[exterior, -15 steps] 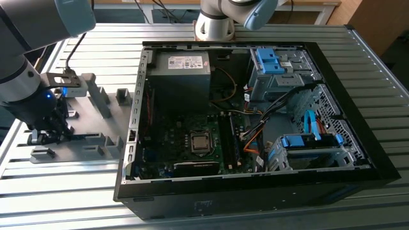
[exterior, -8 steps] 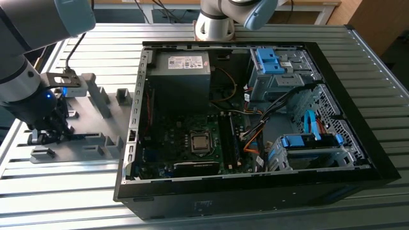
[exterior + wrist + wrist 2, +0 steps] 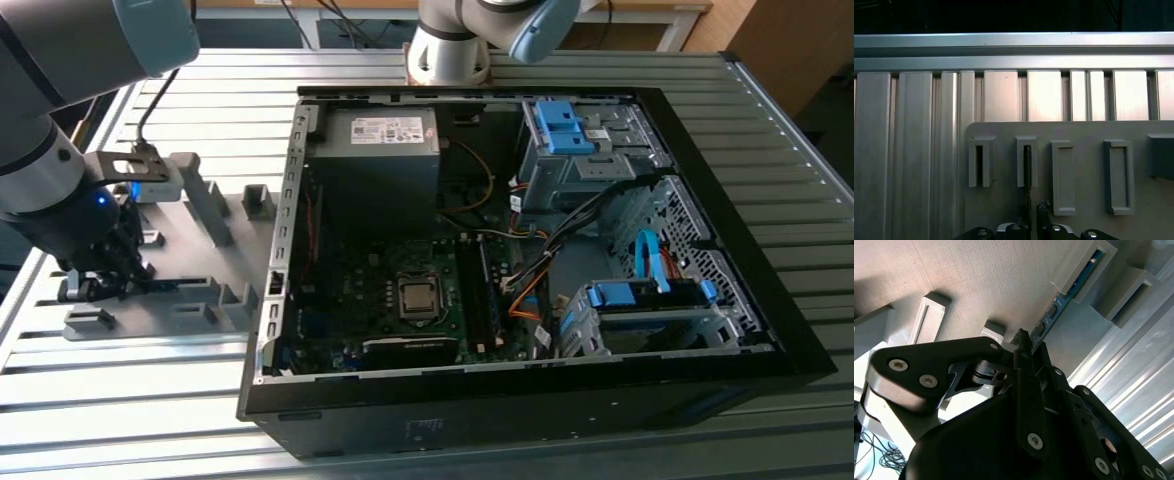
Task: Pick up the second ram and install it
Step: 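Pick up the second ram and move it above second insertion slot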
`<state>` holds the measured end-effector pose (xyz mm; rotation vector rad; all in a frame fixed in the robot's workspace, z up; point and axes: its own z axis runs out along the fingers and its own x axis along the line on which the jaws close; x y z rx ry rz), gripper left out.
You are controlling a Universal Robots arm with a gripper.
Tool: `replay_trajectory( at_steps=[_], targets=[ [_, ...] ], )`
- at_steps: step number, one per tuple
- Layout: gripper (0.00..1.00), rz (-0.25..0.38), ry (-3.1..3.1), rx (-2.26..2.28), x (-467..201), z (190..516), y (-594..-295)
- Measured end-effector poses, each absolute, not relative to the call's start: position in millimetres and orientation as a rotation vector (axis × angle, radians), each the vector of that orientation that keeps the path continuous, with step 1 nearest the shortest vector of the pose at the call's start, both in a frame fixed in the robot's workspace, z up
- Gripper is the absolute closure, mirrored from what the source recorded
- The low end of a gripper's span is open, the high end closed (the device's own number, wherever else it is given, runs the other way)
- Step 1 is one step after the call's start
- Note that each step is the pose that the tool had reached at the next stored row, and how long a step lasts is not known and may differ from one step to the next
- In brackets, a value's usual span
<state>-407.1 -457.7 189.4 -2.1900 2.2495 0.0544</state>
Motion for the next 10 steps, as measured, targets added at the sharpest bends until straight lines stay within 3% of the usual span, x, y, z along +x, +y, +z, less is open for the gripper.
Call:
replay_trajectory(
  at_steps=[3,4,10],
  targets=[
    [0.8,0.055,2.249,-2.19,-407.1,189.5,-457.7],
    [0.86,0.055,2.249,-2.19,-407.1,189.4,-457.7],
    [0.86,0.055,2.249,-2.19,-407.1,189.4,-457.7]
  ],
)
